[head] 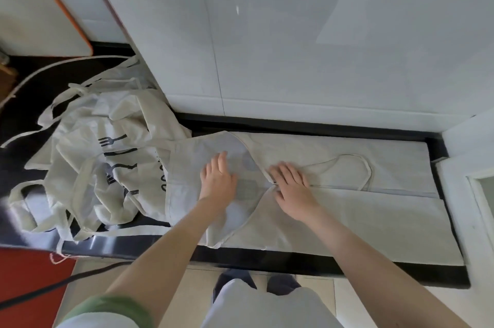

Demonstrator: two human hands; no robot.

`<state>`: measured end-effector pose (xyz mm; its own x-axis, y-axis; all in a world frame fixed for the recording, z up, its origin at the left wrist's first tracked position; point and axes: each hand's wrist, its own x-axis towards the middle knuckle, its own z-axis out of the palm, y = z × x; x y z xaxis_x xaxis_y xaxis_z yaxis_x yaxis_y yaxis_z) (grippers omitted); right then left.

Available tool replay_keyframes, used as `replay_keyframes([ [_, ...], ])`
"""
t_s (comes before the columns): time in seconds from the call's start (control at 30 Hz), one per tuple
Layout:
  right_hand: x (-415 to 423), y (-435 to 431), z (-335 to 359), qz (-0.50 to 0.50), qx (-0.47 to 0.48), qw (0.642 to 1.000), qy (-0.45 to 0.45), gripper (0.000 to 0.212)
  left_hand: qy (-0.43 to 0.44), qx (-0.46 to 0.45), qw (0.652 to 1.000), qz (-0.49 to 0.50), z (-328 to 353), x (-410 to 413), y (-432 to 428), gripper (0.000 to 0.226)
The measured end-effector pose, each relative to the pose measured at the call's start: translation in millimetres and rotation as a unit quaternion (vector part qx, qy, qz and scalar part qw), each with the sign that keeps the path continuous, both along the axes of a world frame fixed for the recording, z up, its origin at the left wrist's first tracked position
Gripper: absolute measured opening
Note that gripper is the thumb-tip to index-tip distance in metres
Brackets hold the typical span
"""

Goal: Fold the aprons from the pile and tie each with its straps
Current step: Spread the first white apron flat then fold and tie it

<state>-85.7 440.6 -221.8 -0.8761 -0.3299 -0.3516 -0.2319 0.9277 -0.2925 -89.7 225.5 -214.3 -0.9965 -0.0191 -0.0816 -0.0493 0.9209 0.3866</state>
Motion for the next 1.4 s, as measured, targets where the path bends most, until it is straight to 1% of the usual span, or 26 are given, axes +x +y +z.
replay_keyframes([
  [0.03,-3.7,-6.1,2.2,0.004,-0.003,1.0,-0.003,0.068,0.046,-0.016,0.998,0.027,2.5,5.7,-18.7,0.054],
  [0.1,-15.8,-26.7,9.0,0.022,-0.002,1.0,-0.022,0.078,0.088,-0.029,0.989,0.112,9.8,22.4,-58.1,0.049],
  [0.17,-28.0,-51.4,17.5,0.04,-0.016,0.998,-0.034,0.082,0.059,-0.034,0.983,0.171,20.6,38.7,-87.9,0.033],
  [0.2,-31.8,-65.3,21.3,0.052,-0.03,0.997,-0.039,0.082,0.025,-0.033,0.98,0.193,26.0,44.2,-100.6,0.021],
  [0.23,-33.5,-81.6,25.0,0.068,-0.045,0.995,-0.049,0.081,-0.015,-0.015,0.976,0.218,34.3,49.3,-111.1,0.016],
  [0.27,-33.5,-98.5,28.8,0.084,-0.058,0.993,-0.062,0.081,-0.055,0.01,0.968,0.246,39.0,52.0,-121.4,0.02],
  [0.3,-32.6,-110.0,30.6,0.092,-0.07,0.991,-0.072,0.081,-0.115,0.041,0.958,0.261,41.3,49.7,-126.5,0.026],
  [0.37,-27.4,-138.2,33.8,0.113,-0.092,0.986,-0.079,0.081,-0.209,0.135,0.925,0.288,44.8,44.6,-139.3,0.036],
  [0.43,-24.3,-156.8,36.1,0.114,-0.122,0.981,-0.104,0.079,-0.272,0.213,0.895,0.281,38.5,36.4,-146.4,0.046],
  [0.47,-23.0,-163.6,37.9,0.109,-0.137,0.977,-0.118,0.077,-0.296,0.226,0.885,0.281,35.5,34.8,-147.6,0.046],
  [0.5,-21.7,-168.7,40.3,0.102,-0.148,0.975,-0.13,0.076,-0.308,0.221,0.883,0.276,31.8,35.2,-149.4,0.042],
  [0.6,-24.5,-168.2,46.8,0.061,-0.161,0.975,-0.143,0.072,-0.309,0.167,0.912,0.213,44.7,36.2,-142.0,0.029],
  [0.67,-28.8,-159.4,48.8,0.03,-0.161,0.976,-0.142,0.067,-0.317,0.147,0.918,0.186,60.9,33.4,-129.9,0.018],
  [0.77,-34.4,-139.9,49.9,-0.016,-0.177,0.971,-0.157,0.064,-0.254,0.116,0.947,0.156,75.8,19.6,-109.5,0.013],
  [0.87,-35.8,-124.0,55.4,-0.069,-0.207,0.957,-0.194,0.06,-0.203,0.161,0.959,0.113,87.8,7.8,-87.6,0.006],
  [0.93,-34.3,-118.2,56.0,-0.106,-0.23,0.941,-0.224,0.057,-0.187,0.2,0.957,0.093,89.4,4.9,-74.6,0.006],
  [1.0,-30.7,-114.8,56.7,-0.171,-0.314,0.894,-0.27,0.049,-0.19,0.234,0.953,0.041,92.9,4.9,-60.6,0.011],
  [1.07,-29.0,-108.5,57.3,-0.22,-0.405,0.833,-0.305,0.043,-0.235,0.297,0.925,-0.028,94.5,5.7,-46.4,0.02],
  [1.1,-29.2,-105.2,57.4,-0.238,-0.434,0.809,-0.316,0.043,-0.266,0.323,0.906,-0.055,94.9,6.1,-41.0,0.027],
  [1.13,-29.3,-99.6,57.5,-0.252,-0.451,0.792,-0.324,0.046,-0.294,0.338,0.891,-0.077,96.9,6.3,-35.0,0.034],
  [1.17,-29.4,-94.7,57.0,-0.263,-0.46,0.781,-0.332,0.054,-0.313,0.343,0.881,-0.092,96.1,5.8,-31.6,0.038],
  [1.23,-29.0,-83.7,53.5,-0.272,-0.453,0.776,-0.344,0.07,-0.327,0.35,0.871,-0.11,93.6,4.6,-26.4,0.038],
  [1.27,-28.8,-77.8,49.9,-0.27,-0.448,0.781,-0.341,0.07,-0.328,0.347,0.871,-0.117,93.6,4.4,-24.5,0.035],
  [1.3,-28.5,-72.7,47.3,-0.267,-0.444,0.788,-0.332,0.063,-0.325,0.332,0.876,-0.126,91.2,4.0,-23.2,0.033],
  [1.37,-27.9,-66.0,46.7,-0.261,-0.436,0.803,-0.313,0.035,-0.312,0.29,0.893,-0.146,88.4,5.5,-22.6,0.032],
  [1.4,-28.7,-63.2,47.4,-0.256,-0.431,0.806,-0.316,0.023,-0.303,0.293,0.894,-0.152,85.3,5.7,-23.6,0.03],
])
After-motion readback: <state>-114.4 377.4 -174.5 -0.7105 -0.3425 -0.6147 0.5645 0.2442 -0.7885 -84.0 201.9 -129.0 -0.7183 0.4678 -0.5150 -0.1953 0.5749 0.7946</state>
